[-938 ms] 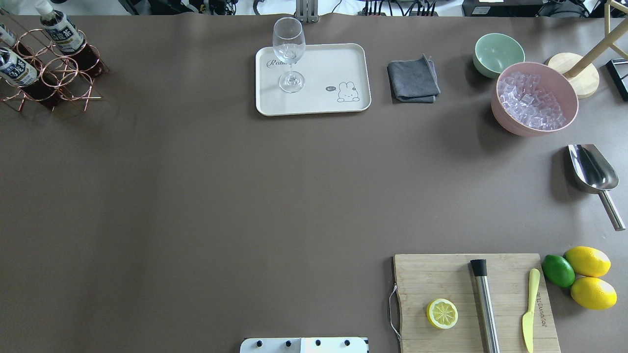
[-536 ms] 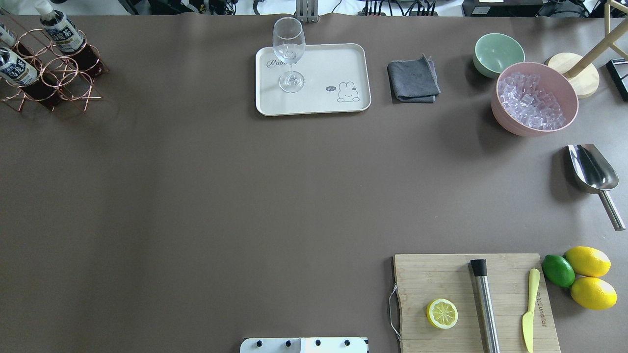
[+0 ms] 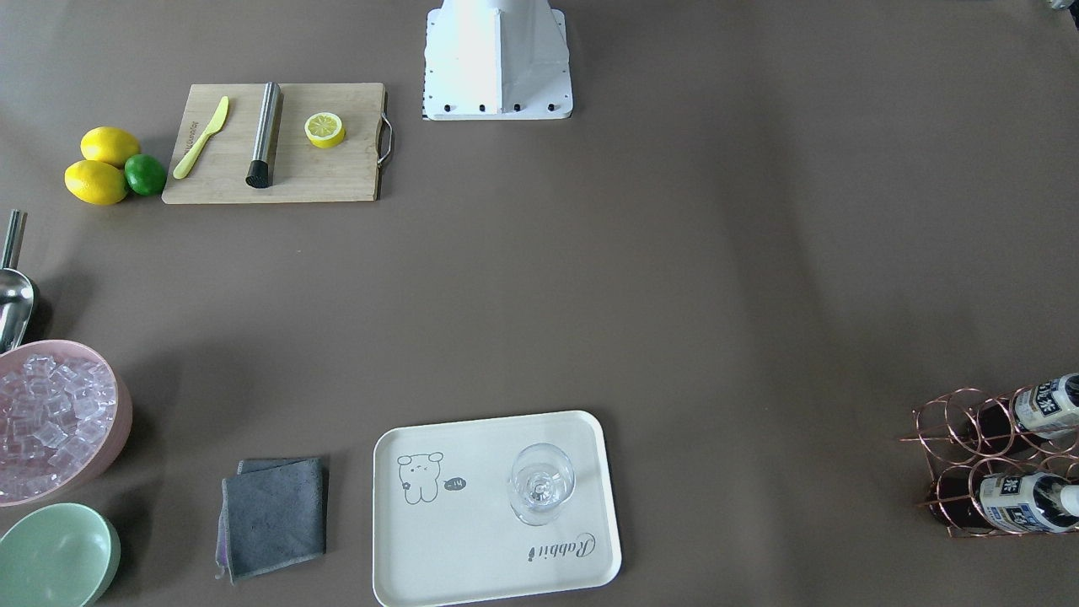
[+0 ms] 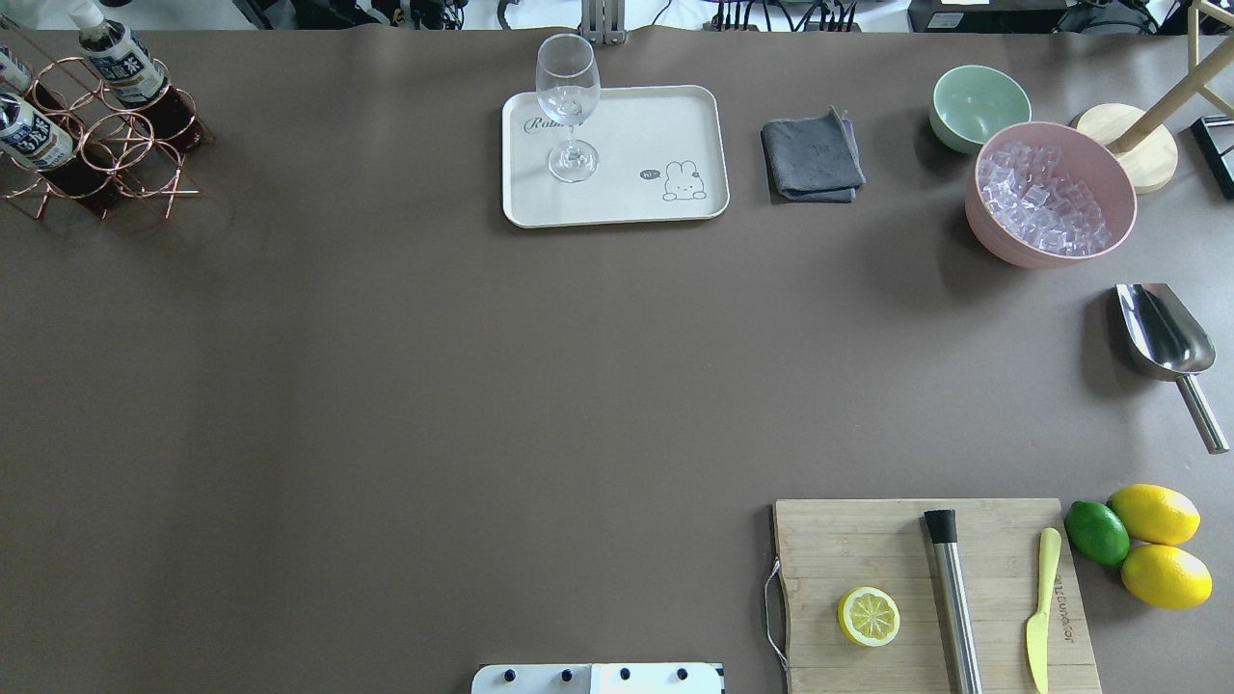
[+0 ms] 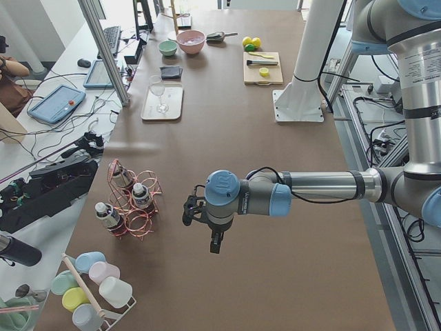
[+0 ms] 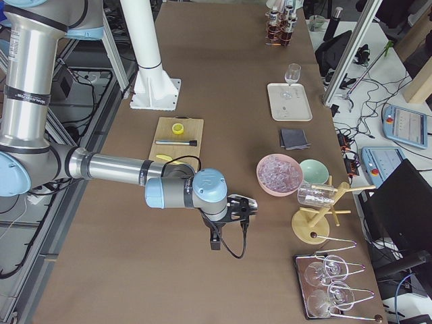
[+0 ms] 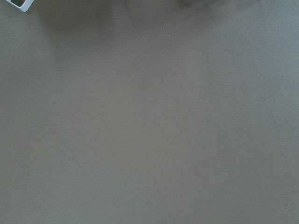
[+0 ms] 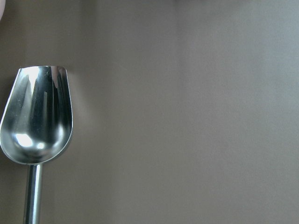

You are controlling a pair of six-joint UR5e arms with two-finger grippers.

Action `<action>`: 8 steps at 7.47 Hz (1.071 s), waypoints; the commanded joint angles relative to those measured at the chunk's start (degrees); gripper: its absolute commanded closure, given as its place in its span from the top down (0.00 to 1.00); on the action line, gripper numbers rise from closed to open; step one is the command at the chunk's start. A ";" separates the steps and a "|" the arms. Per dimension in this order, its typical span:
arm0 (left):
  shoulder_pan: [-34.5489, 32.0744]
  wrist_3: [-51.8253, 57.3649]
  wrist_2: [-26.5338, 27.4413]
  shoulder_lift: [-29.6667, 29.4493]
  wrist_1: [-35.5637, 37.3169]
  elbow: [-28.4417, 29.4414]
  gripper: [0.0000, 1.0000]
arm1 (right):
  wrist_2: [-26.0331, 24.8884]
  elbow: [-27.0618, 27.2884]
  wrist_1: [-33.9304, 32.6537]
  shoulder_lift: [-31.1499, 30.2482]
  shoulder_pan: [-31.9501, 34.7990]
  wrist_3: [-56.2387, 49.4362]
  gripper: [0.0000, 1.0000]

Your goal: Take tea from basket to plate

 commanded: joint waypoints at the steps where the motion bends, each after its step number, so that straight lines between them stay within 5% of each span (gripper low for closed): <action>1: 0.00 0.01 0.00 0.06 0.08 -0.29 0.98 | -0.43 2.61 -4.34 -0.70 -1.42 -0.04 1.00; 8: 0.00 0.01 -0.09 0.15 0.34 -0.56 0.98 | -0.34 3.58 -4.26 -0.70 -1.87 -0.04 1.00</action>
